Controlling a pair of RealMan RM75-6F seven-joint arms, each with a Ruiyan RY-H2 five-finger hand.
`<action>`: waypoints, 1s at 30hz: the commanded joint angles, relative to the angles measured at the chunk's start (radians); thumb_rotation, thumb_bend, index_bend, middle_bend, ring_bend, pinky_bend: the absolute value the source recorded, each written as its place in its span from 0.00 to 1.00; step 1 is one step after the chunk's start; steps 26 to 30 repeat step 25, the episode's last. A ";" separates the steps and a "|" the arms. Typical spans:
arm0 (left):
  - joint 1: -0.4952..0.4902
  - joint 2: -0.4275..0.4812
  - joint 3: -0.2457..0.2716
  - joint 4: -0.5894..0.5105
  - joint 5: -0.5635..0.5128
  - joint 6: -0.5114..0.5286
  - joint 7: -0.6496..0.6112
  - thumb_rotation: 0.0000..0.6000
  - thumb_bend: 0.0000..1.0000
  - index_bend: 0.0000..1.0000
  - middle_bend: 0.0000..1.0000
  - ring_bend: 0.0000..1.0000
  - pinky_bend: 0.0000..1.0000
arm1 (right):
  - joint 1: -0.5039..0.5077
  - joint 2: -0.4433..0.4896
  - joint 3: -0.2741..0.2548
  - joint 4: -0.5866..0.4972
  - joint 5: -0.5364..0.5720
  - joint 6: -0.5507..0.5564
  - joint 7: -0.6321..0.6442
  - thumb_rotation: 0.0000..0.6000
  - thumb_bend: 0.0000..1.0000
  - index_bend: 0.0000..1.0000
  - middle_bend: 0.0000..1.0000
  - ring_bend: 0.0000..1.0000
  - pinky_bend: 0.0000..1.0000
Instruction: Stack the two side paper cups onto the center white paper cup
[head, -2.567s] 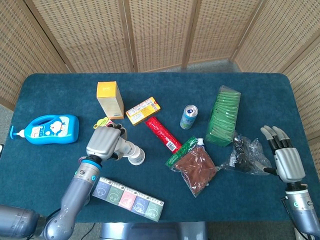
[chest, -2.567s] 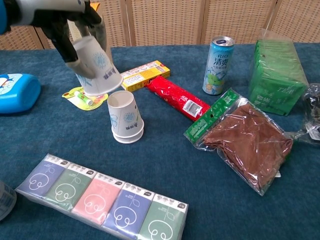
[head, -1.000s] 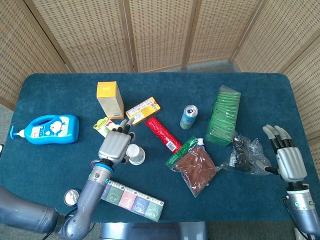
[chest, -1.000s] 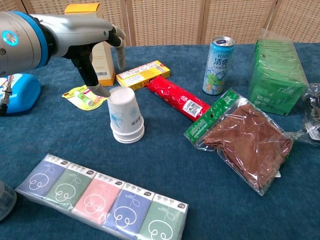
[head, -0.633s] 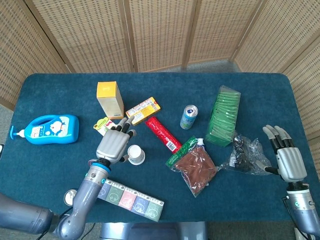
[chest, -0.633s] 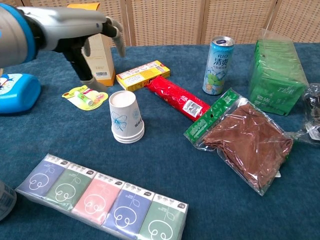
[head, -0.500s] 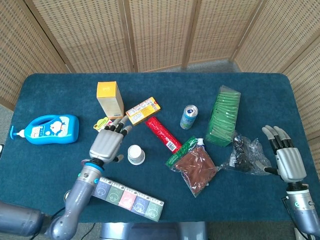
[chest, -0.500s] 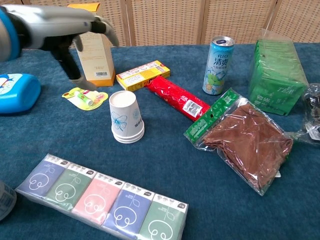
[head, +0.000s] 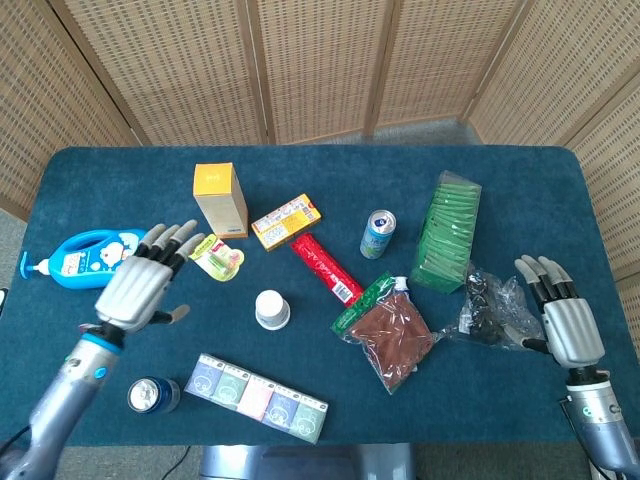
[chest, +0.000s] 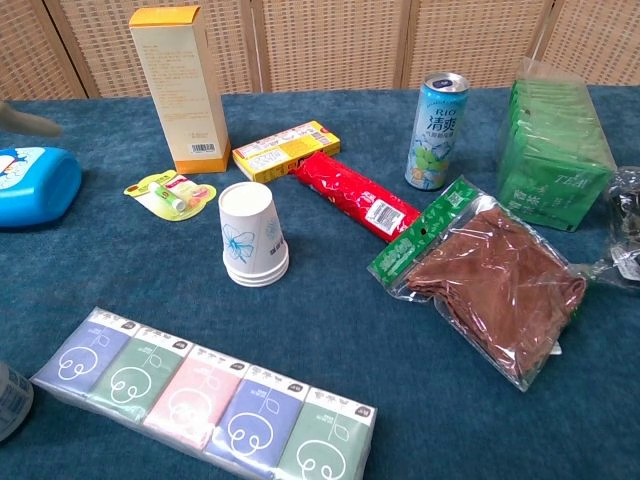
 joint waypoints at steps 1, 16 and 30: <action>0.203 0.060 0.114 0.224 0.285 0.157 -0.285 1.00 0.22 0.00 0.00 0.00 0.03 | -0.002 -0.001 -0.003 -0.018 -0.004 0.005 -0.028 1.00 0.08 0.02 0.00 0.00 0.13; 0.459 -0.036 0.098 0.527 0.318 0.367 -0.494 1.00 0.22 0.00 0.00 0.00 0.00 | -0.019 0.015 0.004 -0.117 -0.004 0.031 -0.174 1.00 0.11 0.02 0.00 0.00 0.13; 0.486 -0.055 0.061 0.578 0.338 0.362 -0.515 1.00 0.22 0.00 0.00 0.00 0.00 | -0.022 0.007 -0.002 -0.117 -0.008 0.025 -0.198 1.00 0.11 0.02 0.00 0.00 0.13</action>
